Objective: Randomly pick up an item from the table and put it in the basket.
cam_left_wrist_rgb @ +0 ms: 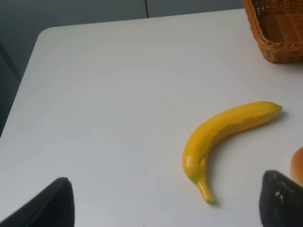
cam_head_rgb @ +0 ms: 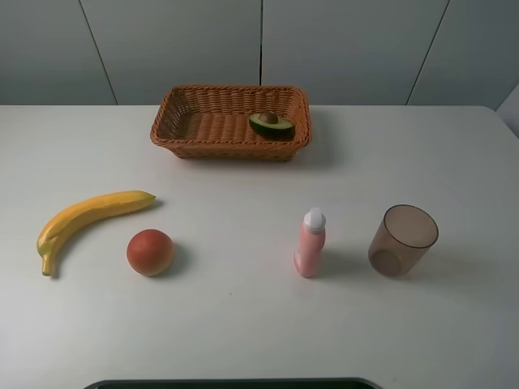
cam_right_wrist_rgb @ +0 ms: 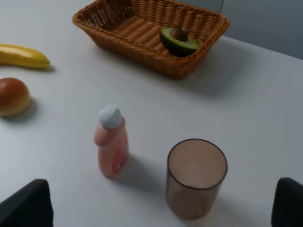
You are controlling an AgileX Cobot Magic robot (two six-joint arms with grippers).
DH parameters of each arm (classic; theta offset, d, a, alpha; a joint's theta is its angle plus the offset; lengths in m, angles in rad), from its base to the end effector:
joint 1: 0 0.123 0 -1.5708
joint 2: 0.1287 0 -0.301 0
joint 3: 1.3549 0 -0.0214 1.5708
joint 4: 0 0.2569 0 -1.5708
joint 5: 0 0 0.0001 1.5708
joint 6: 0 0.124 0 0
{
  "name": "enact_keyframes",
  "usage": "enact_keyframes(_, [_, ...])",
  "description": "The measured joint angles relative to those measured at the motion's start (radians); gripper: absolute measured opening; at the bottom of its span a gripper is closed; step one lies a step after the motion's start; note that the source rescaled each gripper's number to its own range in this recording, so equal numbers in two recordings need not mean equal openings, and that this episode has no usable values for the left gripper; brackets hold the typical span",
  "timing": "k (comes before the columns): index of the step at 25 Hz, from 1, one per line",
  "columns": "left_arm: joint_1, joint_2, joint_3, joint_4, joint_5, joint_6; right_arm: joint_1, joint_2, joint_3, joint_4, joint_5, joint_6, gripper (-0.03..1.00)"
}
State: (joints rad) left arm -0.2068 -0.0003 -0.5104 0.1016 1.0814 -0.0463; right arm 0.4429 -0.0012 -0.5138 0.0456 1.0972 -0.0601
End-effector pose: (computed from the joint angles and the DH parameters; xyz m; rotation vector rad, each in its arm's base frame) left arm 0.0132 0.0086 0.2666 0.1578 2.0442 -0.0358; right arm 0.0069 0.0088 0.2655 -0.5205 2.0115 0.2898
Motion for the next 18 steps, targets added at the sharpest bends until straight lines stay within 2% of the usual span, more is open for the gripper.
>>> enact_keyframes(6, [0.0, 0.0, 0.0, 0.0, 0.0, 0.0, -0.313, 0.0, 0.0, -0.002, 0.0, 0.0, 1.0])
enact_keyframes(9, [0.0, 0.0, 0.0, 0.0, 0.0, 0.0, -0.437, 0.0, 0.0, -0.002, 0.0, 0.0, 1.0])
enact_keyframes(12, [0.0, 0.0, 0.0, 0.0, 0.0, 0.0, -0.486, 0.0, 0.0, -0.002, 0.0, 0.0, 1.0])
enact_keyframes(18, [0.0, 0.0, 0.0, 0.0, 0.0, 0.0, -0.49, 0.0, 0.0, 0.005, 0.0, -0.002, 1.0])
